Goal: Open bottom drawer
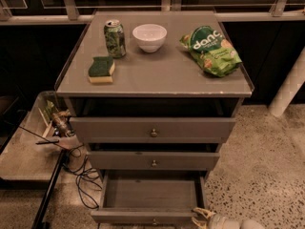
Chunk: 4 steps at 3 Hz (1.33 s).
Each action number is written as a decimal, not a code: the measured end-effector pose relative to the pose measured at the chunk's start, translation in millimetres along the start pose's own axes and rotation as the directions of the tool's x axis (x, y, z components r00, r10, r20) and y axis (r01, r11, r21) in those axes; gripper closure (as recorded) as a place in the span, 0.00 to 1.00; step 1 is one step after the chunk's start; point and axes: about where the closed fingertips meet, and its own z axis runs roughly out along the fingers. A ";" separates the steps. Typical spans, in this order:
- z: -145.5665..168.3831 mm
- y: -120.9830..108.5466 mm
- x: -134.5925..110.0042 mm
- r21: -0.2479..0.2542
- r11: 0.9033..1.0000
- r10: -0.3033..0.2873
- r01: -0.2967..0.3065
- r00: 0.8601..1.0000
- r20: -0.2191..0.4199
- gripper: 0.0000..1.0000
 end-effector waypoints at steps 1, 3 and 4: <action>0.0 0.0 0.0 0.000 1.000 0.000 0.000 1.000 0.000 0.59; 0.1 0.1 0.0 0.000 1.000 0.000 0.000 1.000 0.000 0.13; 0.1 0.1 -0.1 0.000 1.000 0.000 0.000 1.000 0.000 0.00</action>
Offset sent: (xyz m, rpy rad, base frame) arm 0.0000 0.0000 0.0000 0.0000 0.0000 0.0000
